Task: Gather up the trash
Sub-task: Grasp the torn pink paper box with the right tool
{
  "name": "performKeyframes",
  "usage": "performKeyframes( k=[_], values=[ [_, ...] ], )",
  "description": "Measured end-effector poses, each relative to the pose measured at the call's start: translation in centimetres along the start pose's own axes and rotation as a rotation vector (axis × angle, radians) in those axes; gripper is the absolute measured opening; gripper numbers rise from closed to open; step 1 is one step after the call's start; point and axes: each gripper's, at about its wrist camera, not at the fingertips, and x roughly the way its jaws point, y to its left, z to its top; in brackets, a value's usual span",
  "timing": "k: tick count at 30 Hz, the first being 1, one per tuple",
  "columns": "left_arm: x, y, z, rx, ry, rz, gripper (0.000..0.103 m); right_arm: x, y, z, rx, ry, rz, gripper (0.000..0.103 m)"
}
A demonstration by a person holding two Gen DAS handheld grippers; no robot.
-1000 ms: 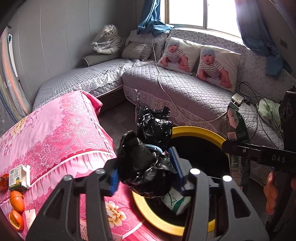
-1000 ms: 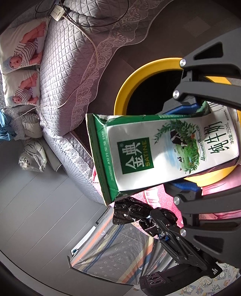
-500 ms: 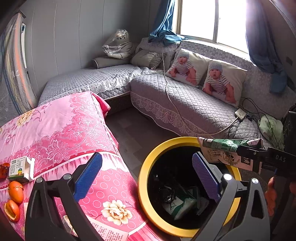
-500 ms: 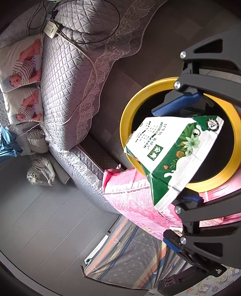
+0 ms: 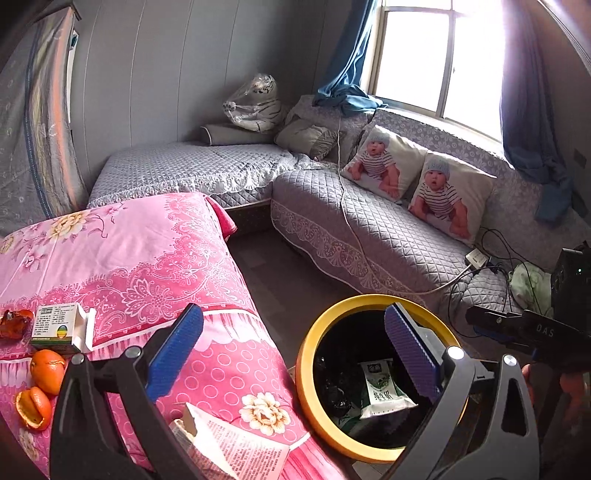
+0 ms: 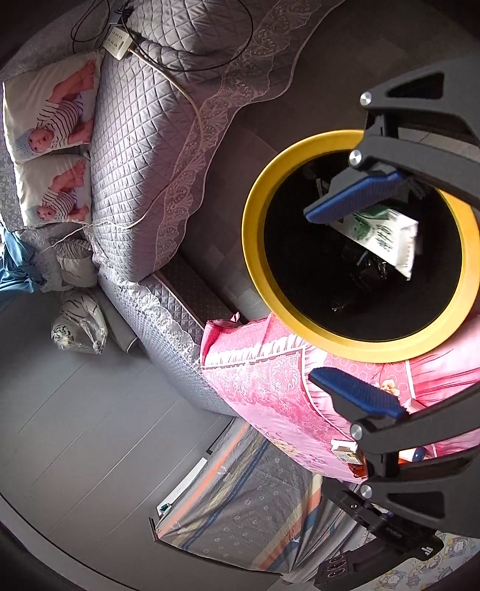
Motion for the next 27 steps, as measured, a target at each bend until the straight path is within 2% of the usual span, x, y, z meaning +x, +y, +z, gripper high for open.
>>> performKeyframes(
  k=[4,7,13,16,18,22,23,25,27],
  values=[
    [-2.5,2.7,-0.3,-0.02,-0.03,0.017,0.094,0.2,2.1,-0.1,-0.054,0.004,0.002,0.077],
    [-4.4,5.8,-1.0,-0.031,-0.042,0.062,0.094,0.5,4.2,-0.3,-0.1,0.013,0.015,0.077],
    [-9.1,13.1,-4.3,-0.04,-0.065,0.245,0.094,1.7,9.4,-1.9,-0.246,0.038,0.043,0.077],
    [-11.5,16.8,-6.2,-0.057,-0.057,0.353,0.095,2.8,12.5,-4.0,-0.372,0.059,0.051,0.077],
    [-12.8,19.2,-7.6,-0.092,-0.041,0.396,0.095,3.5,14.7,-5.9,-0.47,0.07,0.063,0.077],
    [-14.8,22.4,-10.2,-0.139,-0.004,0.443,0.095,5.4,19.2,-10.4,-0.682,0.164,0.129,0.077],
    [-15.0,22.9,-10.8,-0.144,0.001,0.456,0.095,6.0,20.3,-11.6,-0.737,0.191,0.137,0.082],
    [-15.4,23.4,-11.9,-0.157,0.009,0.475,0.095,7.2,22.0,-13.2,-0.824,0.222,0.119,0.085],
    [-15.5,23.8,-12.6,-0.178,0.023,0.459,0.095,8.7,22.9,-13.9,-0.867,0.263,0.095,0.085]
  ],
)
